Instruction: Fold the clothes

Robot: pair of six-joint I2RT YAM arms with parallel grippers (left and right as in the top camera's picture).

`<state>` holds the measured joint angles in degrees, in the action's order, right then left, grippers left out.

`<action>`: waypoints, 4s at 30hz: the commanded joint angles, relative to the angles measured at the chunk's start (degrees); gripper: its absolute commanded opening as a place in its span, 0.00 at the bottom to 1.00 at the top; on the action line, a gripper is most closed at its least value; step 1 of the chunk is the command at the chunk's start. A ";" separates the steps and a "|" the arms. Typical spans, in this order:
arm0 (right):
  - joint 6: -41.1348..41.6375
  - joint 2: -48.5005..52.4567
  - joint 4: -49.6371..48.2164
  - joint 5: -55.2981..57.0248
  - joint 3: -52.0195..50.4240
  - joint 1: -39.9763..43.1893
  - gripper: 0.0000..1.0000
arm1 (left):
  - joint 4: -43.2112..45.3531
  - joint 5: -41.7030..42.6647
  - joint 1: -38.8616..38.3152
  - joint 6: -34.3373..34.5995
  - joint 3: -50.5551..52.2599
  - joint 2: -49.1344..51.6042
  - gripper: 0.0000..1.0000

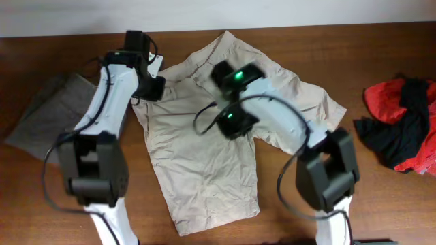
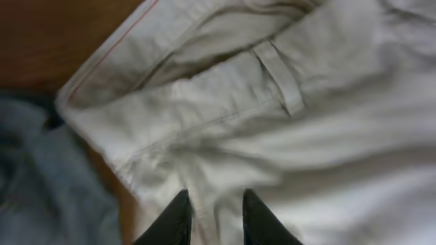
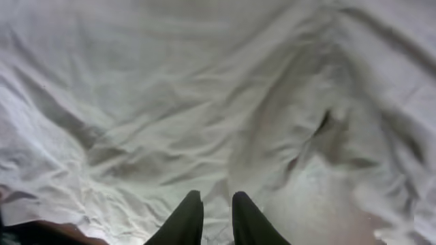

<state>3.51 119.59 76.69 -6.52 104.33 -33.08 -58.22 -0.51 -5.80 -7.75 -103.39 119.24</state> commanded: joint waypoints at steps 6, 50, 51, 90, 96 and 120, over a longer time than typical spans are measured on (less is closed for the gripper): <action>9.27 -18.82 -0.28 20.68 -5.99 -17.57 0.20 | -2.73 0.96 1.90 -0.94 -0.70 -10.99 0.33; 29.81 -11.54 -16.20 11.93 -47.63 21.90 0.04 | 1.16 2.69 1.20 -0.92 2.16 -10.88 0.49; 30.05 -11.54 -16.17 13.03 -47.41 23.78 0.04 | 1.18 2.69 1.20 -0.94 2.16 -10.88 0.50; 16.41 -28.48 -10.27 -2.25 -29.75 31.80 0.60 | 36.76 21.35 -13.07 -8.63 2.14 17.68 0.55; 16.41 -28.48 -10.67 -2.05 -29.77 31.80 0.60 | 36.33 21.27 -13.16 -8.57 1.22 17.66 0.11; 16.44 -28.24 -11.72 -0.57 -29.79 31.80 0.61 | 22.47 1.20 -7.15 -4.94 -11.67 22.29 0.03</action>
<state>20.53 91.92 65.17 -7.81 74.04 -0.84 -34.98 7.16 -13.39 -13.47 -114.17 137.73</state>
